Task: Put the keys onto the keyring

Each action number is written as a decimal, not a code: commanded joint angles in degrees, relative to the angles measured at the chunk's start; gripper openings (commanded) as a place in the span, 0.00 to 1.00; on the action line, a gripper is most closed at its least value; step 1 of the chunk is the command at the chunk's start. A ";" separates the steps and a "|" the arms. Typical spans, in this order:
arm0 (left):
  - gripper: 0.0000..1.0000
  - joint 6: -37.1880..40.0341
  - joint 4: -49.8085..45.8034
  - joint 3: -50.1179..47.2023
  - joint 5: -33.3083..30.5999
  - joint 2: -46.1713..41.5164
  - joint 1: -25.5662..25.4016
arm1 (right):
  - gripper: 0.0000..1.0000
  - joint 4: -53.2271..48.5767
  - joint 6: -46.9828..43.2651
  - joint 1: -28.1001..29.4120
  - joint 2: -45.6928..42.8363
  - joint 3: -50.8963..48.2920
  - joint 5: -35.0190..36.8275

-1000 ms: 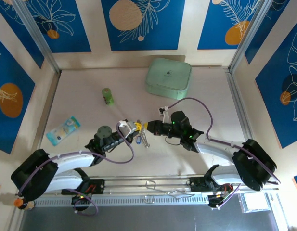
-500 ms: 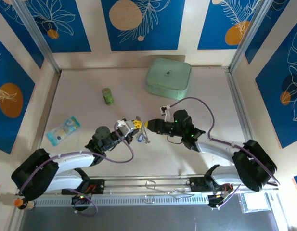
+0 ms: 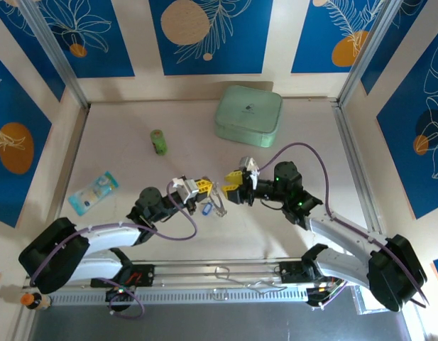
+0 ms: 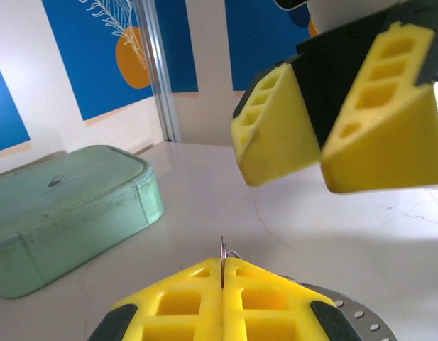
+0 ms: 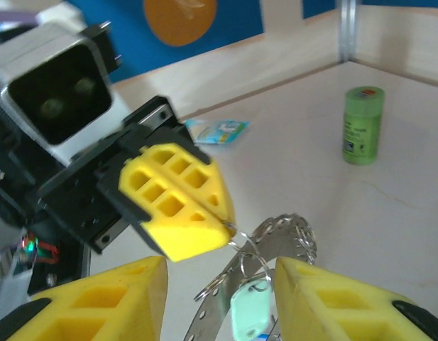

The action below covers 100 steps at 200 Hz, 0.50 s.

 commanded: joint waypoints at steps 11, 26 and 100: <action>0.00 -1.83 6.15 -0.43 4.63 0.61 -0.40 | 0.44 -2.36 -10.40 -2.51 3.36 1.29 -11.06; 0.00 -2.09 6.73 -0.43 5.83 0.87 -0.40 | 0.43 -3.71 -11.48 -2.68 4.54 2.38 -11.47; 0.00 -3.27 7.72 -0.08 9.67 1.11 -0.40 | 0.35 -3.53 -11.09 -2.69 6.48 4.02 -11.77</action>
